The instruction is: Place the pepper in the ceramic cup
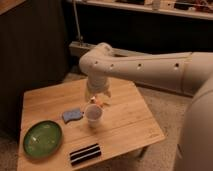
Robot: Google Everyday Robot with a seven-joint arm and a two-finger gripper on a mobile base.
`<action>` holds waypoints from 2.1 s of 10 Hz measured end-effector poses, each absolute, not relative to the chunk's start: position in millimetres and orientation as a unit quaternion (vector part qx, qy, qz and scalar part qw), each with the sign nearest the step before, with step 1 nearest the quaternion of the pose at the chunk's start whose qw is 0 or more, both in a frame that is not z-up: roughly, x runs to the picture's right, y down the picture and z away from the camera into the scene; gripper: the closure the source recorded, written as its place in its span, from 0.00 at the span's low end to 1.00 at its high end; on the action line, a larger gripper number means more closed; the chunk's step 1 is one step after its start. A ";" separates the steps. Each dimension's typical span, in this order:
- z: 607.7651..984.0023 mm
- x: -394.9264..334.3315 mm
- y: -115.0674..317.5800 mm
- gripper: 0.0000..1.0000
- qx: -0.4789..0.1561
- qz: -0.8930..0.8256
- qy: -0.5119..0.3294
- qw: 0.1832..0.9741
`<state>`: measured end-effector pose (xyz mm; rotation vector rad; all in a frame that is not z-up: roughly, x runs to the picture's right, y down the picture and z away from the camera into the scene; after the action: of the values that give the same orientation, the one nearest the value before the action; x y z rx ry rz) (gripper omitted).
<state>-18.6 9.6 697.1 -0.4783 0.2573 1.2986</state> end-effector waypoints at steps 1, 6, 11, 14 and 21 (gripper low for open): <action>699.8 1.6 -7.0 0.35 -0.214 0.590 0.103 0.772; 699.7 43.8 -40.7 0.35 -0.200 0.570 0.067 0.794; 715.9 46.2 -47.0 0.35 -0.242 0.407 -0.118 0.873; 718.5 54.9 -55.3 0.35 -0.247 0.277 -0.255 0.893; 750.8 6.0 -50.0 0.35 -0.223 0.134 -0.294 0.920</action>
<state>6.0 -50.0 750.8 -0.4585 -0.6051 0.2759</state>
